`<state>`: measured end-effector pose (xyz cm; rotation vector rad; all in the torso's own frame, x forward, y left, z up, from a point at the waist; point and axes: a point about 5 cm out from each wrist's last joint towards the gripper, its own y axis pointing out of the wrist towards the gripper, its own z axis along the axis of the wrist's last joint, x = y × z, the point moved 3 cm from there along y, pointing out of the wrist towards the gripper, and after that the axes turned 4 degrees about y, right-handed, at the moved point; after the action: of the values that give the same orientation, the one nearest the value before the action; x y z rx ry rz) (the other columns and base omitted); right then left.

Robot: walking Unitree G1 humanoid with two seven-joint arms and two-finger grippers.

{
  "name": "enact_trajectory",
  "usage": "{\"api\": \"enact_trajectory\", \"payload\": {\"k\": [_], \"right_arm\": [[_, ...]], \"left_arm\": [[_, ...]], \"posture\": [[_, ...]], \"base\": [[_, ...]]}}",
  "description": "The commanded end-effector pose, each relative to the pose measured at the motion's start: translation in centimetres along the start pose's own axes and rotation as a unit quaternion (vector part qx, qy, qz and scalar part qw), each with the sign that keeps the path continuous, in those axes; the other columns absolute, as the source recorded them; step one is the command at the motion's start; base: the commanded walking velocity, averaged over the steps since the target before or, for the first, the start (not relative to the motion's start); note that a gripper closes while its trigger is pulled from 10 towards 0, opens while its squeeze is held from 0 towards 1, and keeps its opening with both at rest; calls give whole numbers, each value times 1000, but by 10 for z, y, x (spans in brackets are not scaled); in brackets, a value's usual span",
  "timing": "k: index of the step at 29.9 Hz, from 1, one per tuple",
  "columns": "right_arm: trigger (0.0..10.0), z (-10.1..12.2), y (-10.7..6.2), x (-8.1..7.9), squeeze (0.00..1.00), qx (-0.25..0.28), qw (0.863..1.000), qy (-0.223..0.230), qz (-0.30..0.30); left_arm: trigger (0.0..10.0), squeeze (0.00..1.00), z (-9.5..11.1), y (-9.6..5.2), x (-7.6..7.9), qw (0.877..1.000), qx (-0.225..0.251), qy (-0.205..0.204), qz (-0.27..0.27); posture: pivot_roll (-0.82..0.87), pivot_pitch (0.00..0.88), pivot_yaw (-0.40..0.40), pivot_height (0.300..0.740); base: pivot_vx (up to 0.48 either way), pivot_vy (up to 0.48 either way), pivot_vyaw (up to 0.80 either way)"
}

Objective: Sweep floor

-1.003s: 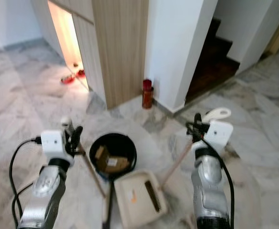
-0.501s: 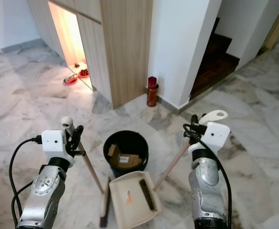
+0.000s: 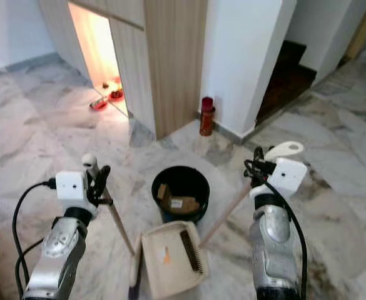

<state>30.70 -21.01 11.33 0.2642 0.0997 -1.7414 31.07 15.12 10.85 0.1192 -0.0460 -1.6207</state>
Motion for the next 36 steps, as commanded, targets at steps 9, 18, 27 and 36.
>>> {"api": "enact_trajectory", "payload": {"k": [9,18,27,36], "right_arm": [[10000,42,-16,13,0,51,998,-24,24],[10000,76,-6,7,0,112,994,13,7],[10000,90,-3,2,0,119,990,77,8],[10000,105,1,3,0,133,987,94,2]], "left_arm": [[10000,0,10,5,4,1000,19,-3,-10],[10000,0,10,8,7,1000,20,-4,-15],[10000,0,11,8,5,1000,20,-4,-14],[10000,0,11,9,7,1000,21,-2,-20]], "posture": [[-52,0,8,740],[-51,0,11,740],[-50,0,12,740],[-49,0,12,740]], "base": [[0,0,0],[0,0,0],[0,0,0],[0,0,0]]}}
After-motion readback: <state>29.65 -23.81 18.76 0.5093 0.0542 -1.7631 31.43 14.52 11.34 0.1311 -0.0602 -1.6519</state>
